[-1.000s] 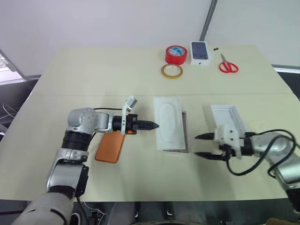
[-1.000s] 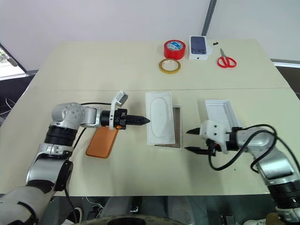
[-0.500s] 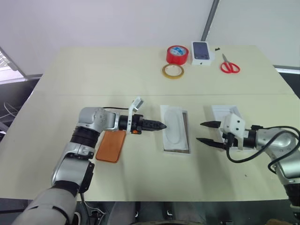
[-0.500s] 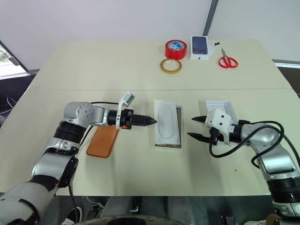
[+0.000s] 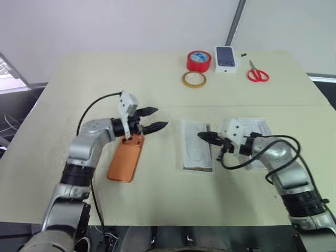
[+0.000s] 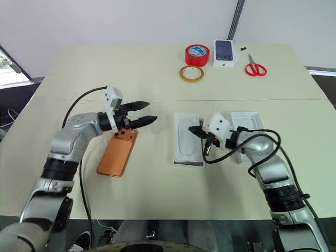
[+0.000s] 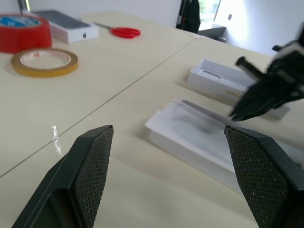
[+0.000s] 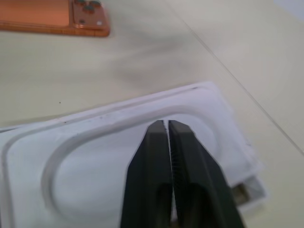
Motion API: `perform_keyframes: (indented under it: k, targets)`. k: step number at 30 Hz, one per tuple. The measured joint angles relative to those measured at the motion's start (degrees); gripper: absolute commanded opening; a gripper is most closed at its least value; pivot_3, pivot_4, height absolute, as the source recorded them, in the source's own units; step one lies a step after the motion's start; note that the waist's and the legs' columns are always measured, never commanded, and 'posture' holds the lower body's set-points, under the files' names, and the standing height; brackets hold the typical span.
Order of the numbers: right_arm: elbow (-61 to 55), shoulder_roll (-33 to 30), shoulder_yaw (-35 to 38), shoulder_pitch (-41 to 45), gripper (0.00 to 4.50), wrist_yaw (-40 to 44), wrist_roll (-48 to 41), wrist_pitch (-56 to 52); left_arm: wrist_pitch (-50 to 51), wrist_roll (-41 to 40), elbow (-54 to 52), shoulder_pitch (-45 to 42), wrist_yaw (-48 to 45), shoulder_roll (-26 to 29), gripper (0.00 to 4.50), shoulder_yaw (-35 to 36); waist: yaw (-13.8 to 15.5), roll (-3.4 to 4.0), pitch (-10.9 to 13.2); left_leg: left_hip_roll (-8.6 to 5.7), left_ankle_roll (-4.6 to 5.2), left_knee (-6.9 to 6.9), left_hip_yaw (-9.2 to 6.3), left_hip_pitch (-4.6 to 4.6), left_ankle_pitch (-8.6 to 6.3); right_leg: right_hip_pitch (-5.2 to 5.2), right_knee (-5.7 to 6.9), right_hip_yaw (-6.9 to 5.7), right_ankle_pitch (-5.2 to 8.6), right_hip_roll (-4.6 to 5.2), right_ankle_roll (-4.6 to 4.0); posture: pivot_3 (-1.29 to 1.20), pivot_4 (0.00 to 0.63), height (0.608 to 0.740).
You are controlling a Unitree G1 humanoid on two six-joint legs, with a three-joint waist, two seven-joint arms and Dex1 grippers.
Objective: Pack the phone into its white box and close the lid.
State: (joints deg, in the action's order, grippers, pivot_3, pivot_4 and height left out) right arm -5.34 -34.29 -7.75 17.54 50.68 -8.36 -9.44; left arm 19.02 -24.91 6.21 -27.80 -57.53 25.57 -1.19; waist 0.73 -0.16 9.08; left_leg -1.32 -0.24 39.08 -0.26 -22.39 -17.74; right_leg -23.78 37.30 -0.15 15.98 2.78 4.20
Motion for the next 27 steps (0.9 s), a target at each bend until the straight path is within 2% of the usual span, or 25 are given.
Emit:
perform_keyframes:
  k: [5, 10, 13, 19, 23, 27]
  targets:
    - [-0.1, -2.2, -5.2, 1.2, 0.06, 3.1, 4.3, 2.8, -3.6, 2.5, -0.7, 5.5, -2.1, 4.3, 3.97, -0.1, -0.1, 0.01, 0.0, 0.00, 0.25, 0.00, 0.00, 0.00, -0.14, 0.00, -0.01, -0.01, 0.00, 0.00, 0.00, 0.00, 0.150, 0.740]
    - [-1.2, -9.8, -8.9, 2.1, 0.06, 11.8, 7.0, 3.5, -4.3, 3.0, -2.9, 6.8, -0.5, 3.4, 3.97, -0.1, -0.1, 0.00, 0.0, 0.00, 0.32, 0.03, 0.00, -0.01, -0.18, 0.02, -0.04, -0.01, 0.00, 0.01, 0.00, 0.00, 0.150, 0.740]
    - [-3.2, -11.6, -9.2, 2.2, 0.06, 16.3, 5.8, 1.4, -4.7, 3.0, -3.3, 6.8, 0.2, 3.2, 3.97, -0.1, -0.3, 0.00, 0.0, 0.02, 0.32, 0.03, 0.00, 0.01, -0.18, 0.02, 0.00, -0.01, 0.00, -0.01, 0.00, 0.00, 0.150, 0.740]
    - [-4.9, -7.8, -9.5, 3.9, 0.06, 18.1, 2.3, -3.6, -5.7, 3.5, -3.1, 6.8, 1.1, 3.2, 3.97, -0.1, -0.5, 0.00, 0.0, 0.02, 0.31, 0.04, 0.00, 0.02, -0.18, 0.01, 0.03, -0.01, 0.00, -0.01, 0.00, 0.00, 0.150, 0.740]
    - [-4.1, -6.5, -9.4, 5.0, 0.06, 16.1, 3.3, -2.2, -5.6, 3.5, -3.1, 6.8, 1.5, 3.3, 3.97, 0.0, -0.2, 0.00, 0.0, 0.01, 0.31, 0.04, 0.00, 0.01, -0.18, 0.02, 0.01, -0.01, 0.00, 0.00, 0.00, 0.00, 0.150, 0.740]
    - [-0.5, -4.5, -7.5, 6.8, 0.06, 12.1, 3.8, -0.5, 0.6, 1.6, -3.1, 6.8, 2.0, 4.9, 3.97, 0.8, -0.3, 0.00, 0.0, 0.01, 0.31, 0.04, 0.00, 0.01, -0.17, 0.00, 0.02, -0.01, 0.00, -0.01, 0.00, 0.00, 0.150, 0.740]
